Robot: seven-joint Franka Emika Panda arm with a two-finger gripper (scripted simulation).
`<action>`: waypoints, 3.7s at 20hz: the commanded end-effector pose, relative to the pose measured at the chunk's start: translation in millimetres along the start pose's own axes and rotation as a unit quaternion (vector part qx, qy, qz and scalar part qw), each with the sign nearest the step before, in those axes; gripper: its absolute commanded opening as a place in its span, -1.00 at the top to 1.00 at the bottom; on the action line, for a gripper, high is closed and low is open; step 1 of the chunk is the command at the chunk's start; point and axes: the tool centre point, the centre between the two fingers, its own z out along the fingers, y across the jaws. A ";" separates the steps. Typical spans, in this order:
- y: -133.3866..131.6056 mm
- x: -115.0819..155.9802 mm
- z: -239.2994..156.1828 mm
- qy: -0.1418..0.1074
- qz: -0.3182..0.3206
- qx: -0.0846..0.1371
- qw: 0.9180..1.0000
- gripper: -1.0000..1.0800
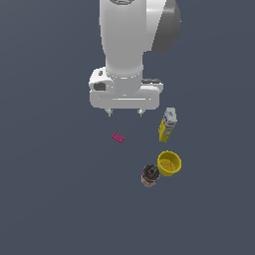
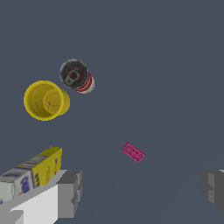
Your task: Pick up a designated object from a clutter of objects.
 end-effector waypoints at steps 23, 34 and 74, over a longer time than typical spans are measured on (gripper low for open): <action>-41.3 -9.9 18.3 -0.007 -0.031 -0.010 0.999 -0.92; -124.3 -48.8 54.3 0.006 -0.004 -0.005 1.000 -0.92; -206.4 -117.7 147.4 0.020 0.032 0.002 0.999 -0.92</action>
